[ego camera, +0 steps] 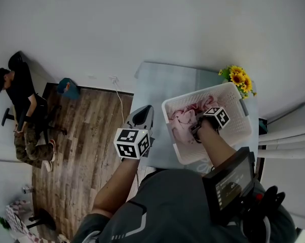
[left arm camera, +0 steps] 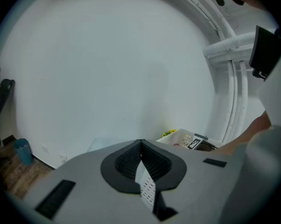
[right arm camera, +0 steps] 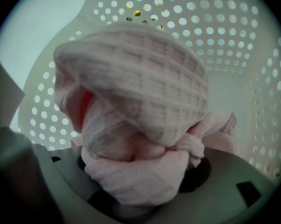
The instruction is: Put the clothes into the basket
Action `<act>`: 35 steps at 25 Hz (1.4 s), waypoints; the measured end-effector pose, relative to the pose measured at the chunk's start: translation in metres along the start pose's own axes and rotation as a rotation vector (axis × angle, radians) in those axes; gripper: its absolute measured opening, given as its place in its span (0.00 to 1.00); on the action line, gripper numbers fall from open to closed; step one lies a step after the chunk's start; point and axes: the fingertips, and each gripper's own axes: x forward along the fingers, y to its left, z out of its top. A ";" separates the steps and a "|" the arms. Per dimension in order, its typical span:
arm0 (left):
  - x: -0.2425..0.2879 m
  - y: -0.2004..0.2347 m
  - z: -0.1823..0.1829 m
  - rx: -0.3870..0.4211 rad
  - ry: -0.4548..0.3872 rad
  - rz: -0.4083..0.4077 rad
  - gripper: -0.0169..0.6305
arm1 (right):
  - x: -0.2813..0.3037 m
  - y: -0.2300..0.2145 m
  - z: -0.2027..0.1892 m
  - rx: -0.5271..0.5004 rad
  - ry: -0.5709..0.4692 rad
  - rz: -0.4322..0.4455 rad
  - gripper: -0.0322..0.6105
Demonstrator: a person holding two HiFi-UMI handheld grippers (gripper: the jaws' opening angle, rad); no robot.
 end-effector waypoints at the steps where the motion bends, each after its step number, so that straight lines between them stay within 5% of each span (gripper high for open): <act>1: 0.001 0.001 -0.002 -0.003 0.003 0.001 0.04 | 0.003 0.000 0.000 0.001 0.001 -0.006 0.59; 27: -0.034 -0.007 -0.012 0.002 -0.010 0.034 0.04 | 0.015 0.001 0.004 -0.056 -0.042 -0.029 0.59; 30: -0.040 -0.012 -0.009 0.058 -0.011 0.034 0.04 | 0.012 0.001 0.003 -0.065 -0.041 -0.044 0.65; 35: -0.047 -0.017 -0.002 0.019 -0.043 0.018 0.04 | -0.003 0.001 0.000 -0.052 0.006 -0.066 0.71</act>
